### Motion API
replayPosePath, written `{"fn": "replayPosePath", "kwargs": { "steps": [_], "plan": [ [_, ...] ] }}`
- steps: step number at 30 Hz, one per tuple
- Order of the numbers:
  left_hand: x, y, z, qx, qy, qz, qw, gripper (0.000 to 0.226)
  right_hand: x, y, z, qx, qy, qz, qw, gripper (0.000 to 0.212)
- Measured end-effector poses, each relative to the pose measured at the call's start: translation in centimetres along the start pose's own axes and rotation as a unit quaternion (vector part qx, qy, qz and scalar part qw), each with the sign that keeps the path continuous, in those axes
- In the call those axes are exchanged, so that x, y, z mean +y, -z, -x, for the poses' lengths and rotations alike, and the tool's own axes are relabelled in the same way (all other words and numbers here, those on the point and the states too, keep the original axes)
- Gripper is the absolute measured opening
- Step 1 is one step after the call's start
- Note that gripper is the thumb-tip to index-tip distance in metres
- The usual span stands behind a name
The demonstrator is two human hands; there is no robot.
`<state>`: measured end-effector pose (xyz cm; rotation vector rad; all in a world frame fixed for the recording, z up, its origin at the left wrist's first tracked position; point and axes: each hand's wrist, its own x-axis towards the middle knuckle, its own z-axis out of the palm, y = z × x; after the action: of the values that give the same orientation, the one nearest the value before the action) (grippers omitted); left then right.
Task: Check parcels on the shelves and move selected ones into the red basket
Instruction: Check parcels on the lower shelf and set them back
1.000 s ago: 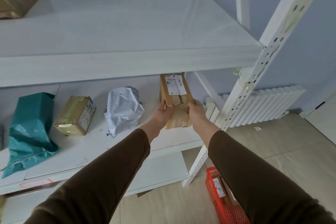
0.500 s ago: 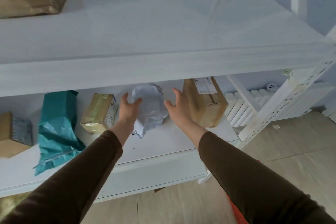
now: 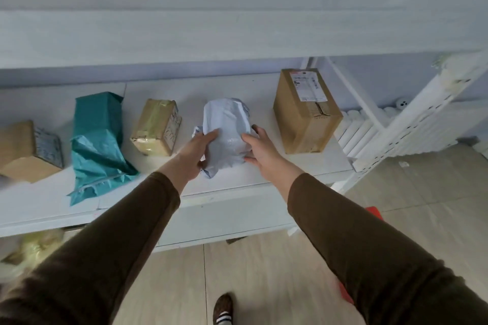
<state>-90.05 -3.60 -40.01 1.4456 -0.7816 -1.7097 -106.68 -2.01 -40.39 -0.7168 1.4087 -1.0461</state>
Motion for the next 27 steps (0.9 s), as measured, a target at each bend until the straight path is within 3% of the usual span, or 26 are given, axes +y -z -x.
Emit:
{"fn": "replayPosePath", "kwargs": {
  "steps": [6,11,16,23,27],
  "plan": [
    [-4.5,0.0,10.4,-0.056,-0.050,-0.019,0.997,0.021,3.3,3.2,10.8,-0.014,0.048,0.003,0.999,0.058],
    [-10.3,-0.1,20.0,-0.072,-0.112,-0.046,0.990,0.026,6.7,7.0,21.0,-0.039,0.072,0.015,0.997,0.060],
    [-15.3,-0.6,28.6,-0.057,-0.156,-0.023,0.986,0.049,10.6,10.8,29.3,-0.064,0.090,0.022,0.994,0.060],
    [-18.8,-0.9,33.5,-0.047,-0.157,0.014,0.986,0.033,13.3,13.6,34.5,-0.082,0.124,0.001,0.989,0.063],
    [-18.8,-1.3,34.5,-0.039,-0.168,-0.018,0.985,0.028,13.3,14.0,34.5,-0.079,0.094,-0.034,0.992,0.052]
  ]
}}
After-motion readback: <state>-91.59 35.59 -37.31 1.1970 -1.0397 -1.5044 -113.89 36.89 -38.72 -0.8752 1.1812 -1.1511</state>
